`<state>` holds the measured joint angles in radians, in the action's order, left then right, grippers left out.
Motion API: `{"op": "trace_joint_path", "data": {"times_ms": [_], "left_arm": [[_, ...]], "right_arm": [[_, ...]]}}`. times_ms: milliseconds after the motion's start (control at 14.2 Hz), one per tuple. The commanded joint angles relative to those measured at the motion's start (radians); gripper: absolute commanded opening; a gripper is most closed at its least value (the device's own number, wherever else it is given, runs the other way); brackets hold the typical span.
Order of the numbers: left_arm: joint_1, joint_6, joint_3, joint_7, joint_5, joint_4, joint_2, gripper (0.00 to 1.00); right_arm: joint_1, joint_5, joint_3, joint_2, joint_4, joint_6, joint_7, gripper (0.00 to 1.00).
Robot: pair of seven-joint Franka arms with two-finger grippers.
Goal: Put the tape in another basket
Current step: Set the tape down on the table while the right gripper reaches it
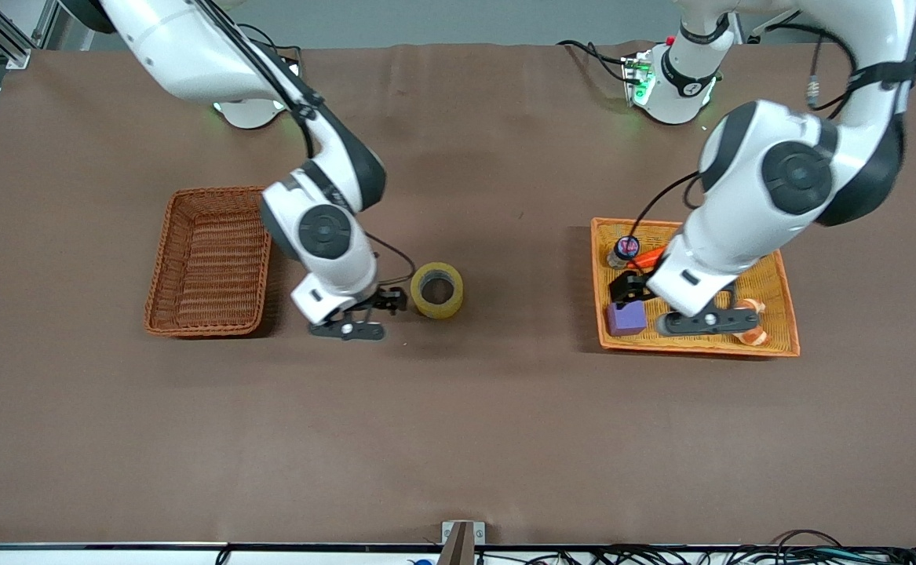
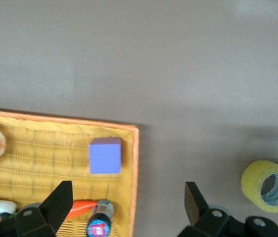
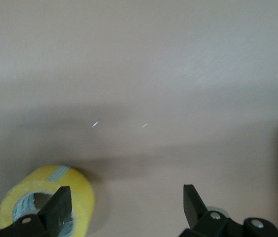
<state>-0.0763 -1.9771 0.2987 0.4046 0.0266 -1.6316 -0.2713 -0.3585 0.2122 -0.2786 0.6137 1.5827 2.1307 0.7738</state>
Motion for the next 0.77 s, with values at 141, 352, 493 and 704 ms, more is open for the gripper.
{"op": "trace_joint_path", "data": {"times_ms": [141,352,493,704], "left_arm": [[0.007,-0.002,-0.067,-0.133,0.001,-0.109,0.170,1.00],[0.000,0.009,-0.131,-0.217,0.001,-0.169,0.265,1.00],[-0.003,0.011,-0.176,-0.251,0.001,-0.185,0.313,1.00],[-0.016,0.033,-0.205,-0.254,0.001,-0.189,0.362,1.00]], "right_arm": [[-0.075,0.027,-0.002,0.015,0.023,0.024,0.067,1.00],[-0.088,0.029,-0.002,0.017,0.117,0.131,0.127,1.00],[-0.091,0.027,-0.002,0.033,0.151,0.195,0.127,1.00],[-0.082,0.021,-0.002,0.061,0.152,0.234,0.148,1.00]]}}
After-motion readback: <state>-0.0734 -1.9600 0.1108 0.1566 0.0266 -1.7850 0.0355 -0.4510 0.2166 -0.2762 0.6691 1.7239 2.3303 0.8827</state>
